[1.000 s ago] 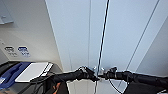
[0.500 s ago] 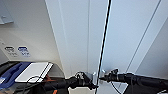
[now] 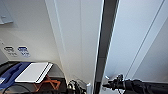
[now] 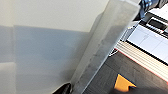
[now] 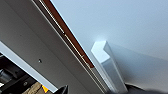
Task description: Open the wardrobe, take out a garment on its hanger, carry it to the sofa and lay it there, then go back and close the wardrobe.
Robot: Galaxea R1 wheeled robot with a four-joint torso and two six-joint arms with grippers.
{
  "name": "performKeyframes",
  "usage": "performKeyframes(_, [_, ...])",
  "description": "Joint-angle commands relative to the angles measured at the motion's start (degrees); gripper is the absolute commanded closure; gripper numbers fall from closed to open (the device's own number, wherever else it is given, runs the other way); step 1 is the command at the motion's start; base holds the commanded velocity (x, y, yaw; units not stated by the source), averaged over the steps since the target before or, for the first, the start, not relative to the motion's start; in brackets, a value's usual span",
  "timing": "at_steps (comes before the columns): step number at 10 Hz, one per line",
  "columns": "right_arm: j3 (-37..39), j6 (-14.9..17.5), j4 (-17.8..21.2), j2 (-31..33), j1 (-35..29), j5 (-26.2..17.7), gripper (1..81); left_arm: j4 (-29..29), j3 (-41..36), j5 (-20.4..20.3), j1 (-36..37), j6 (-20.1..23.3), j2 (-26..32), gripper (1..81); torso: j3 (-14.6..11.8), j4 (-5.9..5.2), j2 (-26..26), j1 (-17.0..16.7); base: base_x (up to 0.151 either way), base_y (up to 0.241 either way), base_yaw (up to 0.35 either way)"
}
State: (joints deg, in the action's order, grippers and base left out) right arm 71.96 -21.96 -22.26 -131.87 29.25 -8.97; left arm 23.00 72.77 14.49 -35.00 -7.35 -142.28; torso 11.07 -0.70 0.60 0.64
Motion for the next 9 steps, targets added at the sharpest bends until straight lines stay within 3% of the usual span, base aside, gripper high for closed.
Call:
performKeyframes(1, [-14.2,-1.1,1.3,3.7,2.0,4.0,1.0,0.1,-19.6,-2.3,-1.8,0.1,9.6,1.0,0.0,0.0,0.0,0.0,0.0,0.0,0.0])
performKeyframes(4, [-19.5,-1.1,-1.0,12.3,6.7,5.9,1.0,2.4,-26.7,-2.5,-4.7,0.1,21.0,1.0,0.0,0.0,0.0,0.0,0.0,0.0,0.0])
performKeyframes(6, [-22.0,-1.1,-2.7,18.8,10.9,8.4,1.0,5.1,-28.5,-5.1,-8.9,0.1,27.4,1.0,0.0,0.0,0.0,0.0,0.0,0.0,0.0])
performKeyframes(9, [-21.6,-1.1,-3.9,28.2,17.3,11.0,1.0,7.4,-23.7,-12.9,-18.0,0.4,34.9,1.0,0.0,0.0,0.0,0.0,0.0,0.0,0.0])
